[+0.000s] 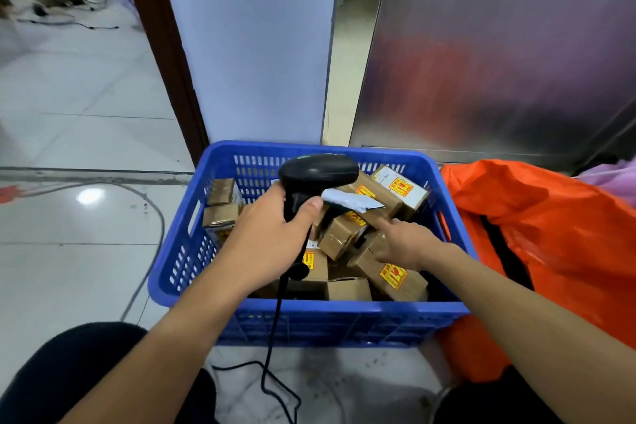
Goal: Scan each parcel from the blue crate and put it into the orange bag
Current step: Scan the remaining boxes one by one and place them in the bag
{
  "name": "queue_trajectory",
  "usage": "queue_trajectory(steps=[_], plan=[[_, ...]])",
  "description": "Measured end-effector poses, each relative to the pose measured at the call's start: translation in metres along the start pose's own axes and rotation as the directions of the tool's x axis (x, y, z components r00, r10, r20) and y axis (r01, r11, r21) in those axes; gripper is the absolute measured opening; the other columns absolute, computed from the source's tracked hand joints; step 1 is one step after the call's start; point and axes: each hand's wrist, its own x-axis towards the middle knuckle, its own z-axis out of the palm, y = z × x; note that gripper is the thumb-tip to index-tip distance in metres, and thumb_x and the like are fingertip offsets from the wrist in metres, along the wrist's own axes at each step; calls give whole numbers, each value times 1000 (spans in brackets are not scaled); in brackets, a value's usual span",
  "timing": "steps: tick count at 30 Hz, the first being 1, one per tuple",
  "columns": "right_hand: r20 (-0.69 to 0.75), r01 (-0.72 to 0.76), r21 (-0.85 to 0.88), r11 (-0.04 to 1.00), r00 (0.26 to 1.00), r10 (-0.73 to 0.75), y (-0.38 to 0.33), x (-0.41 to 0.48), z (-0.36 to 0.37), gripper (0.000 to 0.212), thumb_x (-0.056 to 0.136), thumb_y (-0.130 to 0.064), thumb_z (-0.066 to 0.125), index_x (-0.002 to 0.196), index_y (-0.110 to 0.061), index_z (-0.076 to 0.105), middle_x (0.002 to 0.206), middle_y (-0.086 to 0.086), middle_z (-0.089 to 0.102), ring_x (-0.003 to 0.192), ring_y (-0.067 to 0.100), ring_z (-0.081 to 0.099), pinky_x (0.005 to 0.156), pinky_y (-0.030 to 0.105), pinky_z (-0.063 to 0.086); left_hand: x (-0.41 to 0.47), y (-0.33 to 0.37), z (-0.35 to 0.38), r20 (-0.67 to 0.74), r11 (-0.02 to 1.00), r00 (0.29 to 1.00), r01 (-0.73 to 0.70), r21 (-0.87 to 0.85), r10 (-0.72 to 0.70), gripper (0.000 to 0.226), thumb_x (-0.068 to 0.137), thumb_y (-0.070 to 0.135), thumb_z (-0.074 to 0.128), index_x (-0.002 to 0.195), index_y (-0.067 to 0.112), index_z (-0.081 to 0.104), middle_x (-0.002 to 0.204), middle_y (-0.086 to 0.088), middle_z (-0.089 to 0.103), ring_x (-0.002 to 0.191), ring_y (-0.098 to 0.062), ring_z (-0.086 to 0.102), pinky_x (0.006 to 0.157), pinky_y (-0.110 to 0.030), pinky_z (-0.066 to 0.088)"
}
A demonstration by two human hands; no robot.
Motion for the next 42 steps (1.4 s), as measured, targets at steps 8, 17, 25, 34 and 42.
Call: queue_trajectory(steps=[8, 17, 25, 34, 42], plan=[[78, 80, -32, 996, 994, -77, -21, 12, 4, 80, 95, -59, 60, 161, -36, 22, 157, 11, 32, 142, 31, 38, 111, 43, 41, 11, 5, 15, -19, 998, 1000, 21, -53, -22, 20, 103, 51, 53, 113, 35, 58, 93, 10, 75, 98, -11, 69, 95, -48, 55], [117, 13, -110, 994, 993, 0, -19, 4, 22, 79, 96, -52, 62, 160, -22, 28, 161, 12, 27, 146, 32, 34, 116, 45, 38, 12, 10, 23, 0, 997, 999, 35, -67, -35, 21, 103, 54, 51, 116, 37, 54, 93, 9, 74, 98, -13, 69, 94, -49, 56], [-6, -70, -155, 985, 998, 70, -17, 6, 20, 76, 93, -55, 64, 150, -12, 36, 152, 16, 40, 137, 34, 45, 108, 44, 46, 11, 14, 22, -60, 994, 997, 36, -99, -42, 17, 104, 48, 52, 114, 35, 57, 95, 9, 74, 95, -6, 69, 96, -48, 55], [-47, -150, -39, 988, 988, 148, 8, -4, 6, 87, 85, -60, 71, 149, -14, 34, 144, 14, 44, 131, 33, 46, 105, 42, 48, 13, 19, 16, 96, 887, 980, 197, -419, -172, 20, 101, 41, 64, 114, 26, 63, 85, -3, 80, 80, -19, 77, 80, -39, 64], [40, -187, -18, 982, 981, 188, 31, -36, -33, 86, 82, -69, 61, 151, -26, 37, 141, 12, 50, 131, 31, 46, 104, 43, 45, 15, 23, 8, 183, 603, 944, 317, -732, -274, 24, 97, 23, 71, 114, 6, 65, 74, -9, 70, 54, -19, 65, 56, -36, 62]])
